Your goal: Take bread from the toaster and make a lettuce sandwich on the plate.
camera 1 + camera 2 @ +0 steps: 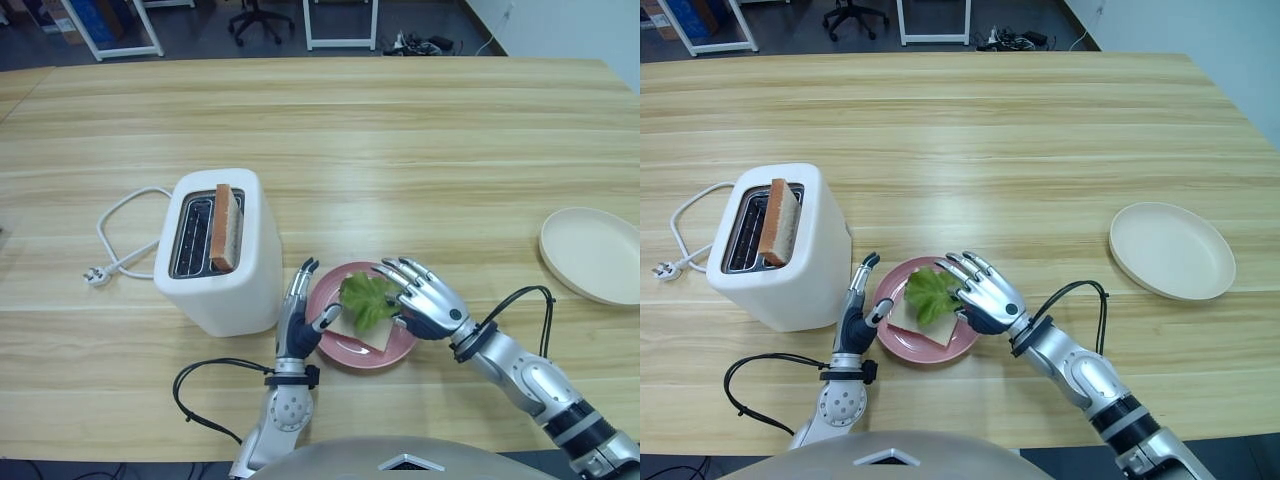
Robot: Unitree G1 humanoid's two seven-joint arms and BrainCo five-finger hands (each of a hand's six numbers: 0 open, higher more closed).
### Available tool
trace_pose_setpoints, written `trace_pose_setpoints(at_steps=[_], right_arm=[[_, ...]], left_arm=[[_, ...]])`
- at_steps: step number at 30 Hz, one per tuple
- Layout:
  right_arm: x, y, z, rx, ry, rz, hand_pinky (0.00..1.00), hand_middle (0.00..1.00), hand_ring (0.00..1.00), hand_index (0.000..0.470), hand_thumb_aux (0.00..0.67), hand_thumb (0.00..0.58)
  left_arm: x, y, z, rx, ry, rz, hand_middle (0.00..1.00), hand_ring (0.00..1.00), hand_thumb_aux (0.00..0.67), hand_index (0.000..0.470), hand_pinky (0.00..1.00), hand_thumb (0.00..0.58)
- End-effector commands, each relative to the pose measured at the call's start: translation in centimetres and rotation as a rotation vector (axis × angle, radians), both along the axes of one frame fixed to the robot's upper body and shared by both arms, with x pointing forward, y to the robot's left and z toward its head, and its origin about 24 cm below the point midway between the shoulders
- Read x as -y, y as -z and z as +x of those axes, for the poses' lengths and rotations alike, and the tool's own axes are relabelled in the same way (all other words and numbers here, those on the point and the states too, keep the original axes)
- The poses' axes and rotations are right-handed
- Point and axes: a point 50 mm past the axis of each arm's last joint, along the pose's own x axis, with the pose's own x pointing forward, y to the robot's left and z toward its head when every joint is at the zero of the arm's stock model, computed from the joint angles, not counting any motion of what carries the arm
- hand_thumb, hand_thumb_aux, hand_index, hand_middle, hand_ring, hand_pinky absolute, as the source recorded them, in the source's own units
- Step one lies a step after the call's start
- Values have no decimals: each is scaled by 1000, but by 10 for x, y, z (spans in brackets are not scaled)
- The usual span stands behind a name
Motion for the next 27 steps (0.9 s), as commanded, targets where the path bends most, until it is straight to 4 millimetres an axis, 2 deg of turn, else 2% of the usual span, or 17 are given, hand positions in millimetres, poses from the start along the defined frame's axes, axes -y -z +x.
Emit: trace_pose_setpoints(at_steps=[1,8,14,22,23,24,27], right_arm=[[2,-8,-6,1,-10,-2,0,0,0,470,670,580],[-5,3,-11,-63,-33,-4,0,0,0,470,670,580],[-17,15,-7,-104,-52,4,0,0,0,470,670,580],[-22,2,-5,-77,-56,80,0,0,0,470,670,580],[-21,0,-5,-74,-55,86,0,0,0,302,431,506],[-18,-2,-6,-75,-51,92,0,0,0,0,0,0],[-4,-11,-8,-63,-13,100,0,0,0,0,0,0]], left_arm=[[1,4,-2,-20,2,8,0,0,0,0,0,0],[3,6,-3,-28,4,21,0,0,0,0,0,0],[5,8,-4,-35,3,26,0,0,0,0,0,0],[8,10,-6,-41,4,31,0,0,0,0,0,0],[8,10,-7,-42,5,32,0,0,0,0,0,0],[8,11,-7,-43,6,32,0,0,0,0,0,0],[8,11,-7,-43,8,35,0,0,0,0,0,0]])
